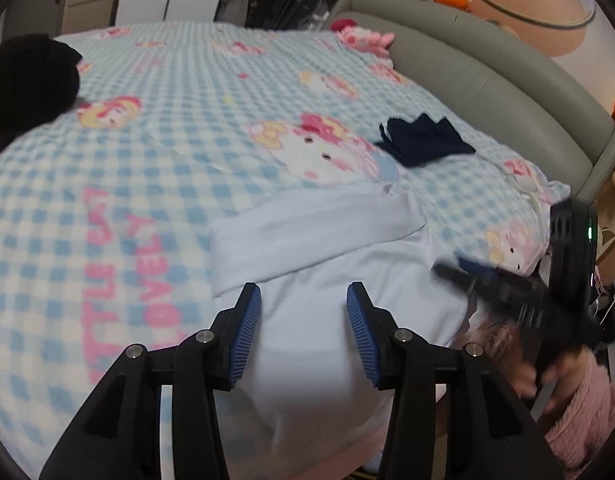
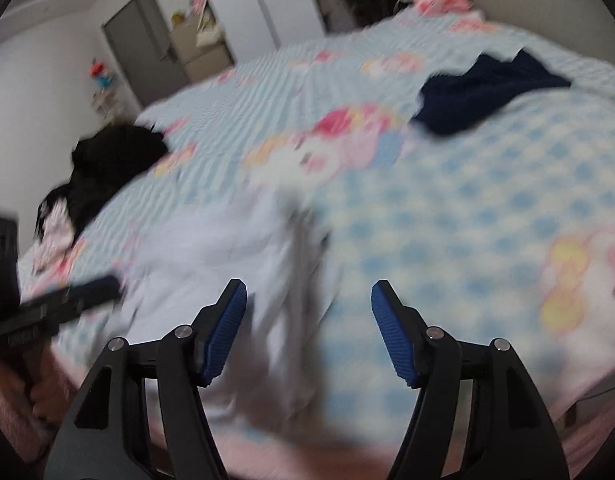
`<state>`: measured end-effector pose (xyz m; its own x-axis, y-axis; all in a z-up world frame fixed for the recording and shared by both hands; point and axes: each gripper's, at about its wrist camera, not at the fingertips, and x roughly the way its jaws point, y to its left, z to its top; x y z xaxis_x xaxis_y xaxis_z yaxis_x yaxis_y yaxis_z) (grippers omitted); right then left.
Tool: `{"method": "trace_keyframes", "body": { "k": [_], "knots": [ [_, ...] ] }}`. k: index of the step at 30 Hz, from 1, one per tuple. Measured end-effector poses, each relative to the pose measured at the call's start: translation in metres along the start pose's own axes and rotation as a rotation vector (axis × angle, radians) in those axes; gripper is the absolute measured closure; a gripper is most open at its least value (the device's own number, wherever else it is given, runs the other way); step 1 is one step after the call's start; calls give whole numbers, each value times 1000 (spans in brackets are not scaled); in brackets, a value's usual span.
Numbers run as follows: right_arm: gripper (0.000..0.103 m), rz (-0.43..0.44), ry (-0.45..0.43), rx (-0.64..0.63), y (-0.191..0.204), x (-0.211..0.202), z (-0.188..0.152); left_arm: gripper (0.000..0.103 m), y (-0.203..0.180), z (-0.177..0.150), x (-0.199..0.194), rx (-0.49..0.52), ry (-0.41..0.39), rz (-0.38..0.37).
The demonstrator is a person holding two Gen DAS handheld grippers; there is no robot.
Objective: Fold clothes
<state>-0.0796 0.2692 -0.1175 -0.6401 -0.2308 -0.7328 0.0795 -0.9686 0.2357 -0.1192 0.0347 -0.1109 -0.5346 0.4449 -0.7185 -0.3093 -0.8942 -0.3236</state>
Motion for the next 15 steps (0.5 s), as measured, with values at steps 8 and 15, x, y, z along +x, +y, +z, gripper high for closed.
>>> {"method": "trace_keyframes", "body": {
  "k": [8, 15],
  "knots": [
    [34, -45, -2, 27, -11, -23, -14, 56, -5, -6, 6, 48, 22, 19],
    [35, -33, -130, 71, -14, -61, -12, 56, -9, -7, -12, 35, -15, 9]
  ]
}}
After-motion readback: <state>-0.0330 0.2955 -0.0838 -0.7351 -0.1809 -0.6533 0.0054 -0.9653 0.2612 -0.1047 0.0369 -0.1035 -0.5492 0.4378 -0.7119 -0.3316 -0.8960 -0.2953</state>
